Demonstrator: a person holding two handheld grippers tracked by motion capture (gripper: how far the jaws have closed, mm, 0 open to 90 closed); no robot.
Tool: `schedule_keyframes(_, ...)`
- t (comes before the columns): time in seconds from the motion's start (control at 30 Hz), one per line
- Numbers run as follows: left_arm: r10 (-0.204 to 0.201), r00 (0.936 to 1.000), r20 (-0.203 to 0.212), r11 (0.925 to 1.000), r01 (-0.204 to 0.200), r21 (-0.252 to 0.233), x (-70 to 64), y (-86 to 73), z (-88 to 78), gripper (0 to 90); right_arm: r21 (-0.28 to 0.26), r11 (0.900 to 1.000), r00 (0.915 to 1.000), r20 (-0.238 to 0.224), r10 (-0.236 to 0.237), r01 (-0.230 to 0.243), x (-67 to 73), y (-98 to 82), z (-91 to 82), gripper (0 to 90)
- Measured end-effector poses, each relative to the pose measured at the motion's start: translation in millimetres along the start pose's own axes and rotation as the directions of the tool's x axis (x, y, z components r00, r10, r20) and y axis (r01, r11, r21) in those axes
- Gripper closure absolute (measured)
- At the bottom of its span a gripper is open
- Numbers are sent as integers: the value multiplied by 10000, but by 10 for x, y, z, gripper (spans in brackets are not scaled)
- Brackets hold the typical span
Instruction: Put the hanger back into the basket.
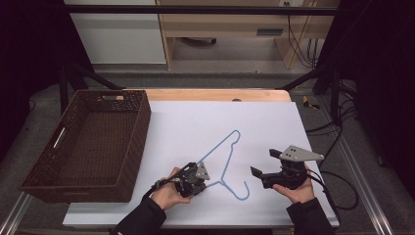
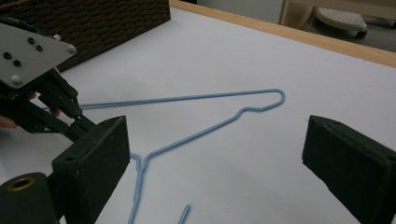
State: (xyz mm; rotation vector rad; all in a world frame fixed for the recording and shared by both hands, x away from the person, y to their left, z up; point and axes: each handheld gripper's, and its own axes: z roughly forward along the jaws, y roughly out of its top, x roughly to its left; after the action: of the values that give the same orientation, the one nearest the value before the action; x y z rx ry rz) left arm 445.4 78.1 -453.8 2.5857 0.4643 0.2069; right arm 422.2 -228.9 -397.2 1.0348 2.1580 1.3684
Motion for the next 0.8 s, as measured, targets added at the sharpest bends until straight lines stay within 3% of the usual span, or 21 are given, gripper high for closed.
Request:
schedule_keyframes(0.2, -239, 9997, 16, 9994, 239, -233, -4, 8, -50, 873, 13, 10000, 10000, -29, 2, -2, 5, -1, 2, 81)
schedule_keyframes(0.47, -556, 9983, -176, 9944, 538, -908, 10, 2, -182, 874, 71, 10000, 9999, -103, 2, -1, 19, -10, 19, 82)
schedule_keyframes(0.8, -764, 9964, -355, 9903, 716, -1194, 14, 9, -255, 874, 213, 9998, 9995, -324, -58, 65, 51, -34, 62, 85)
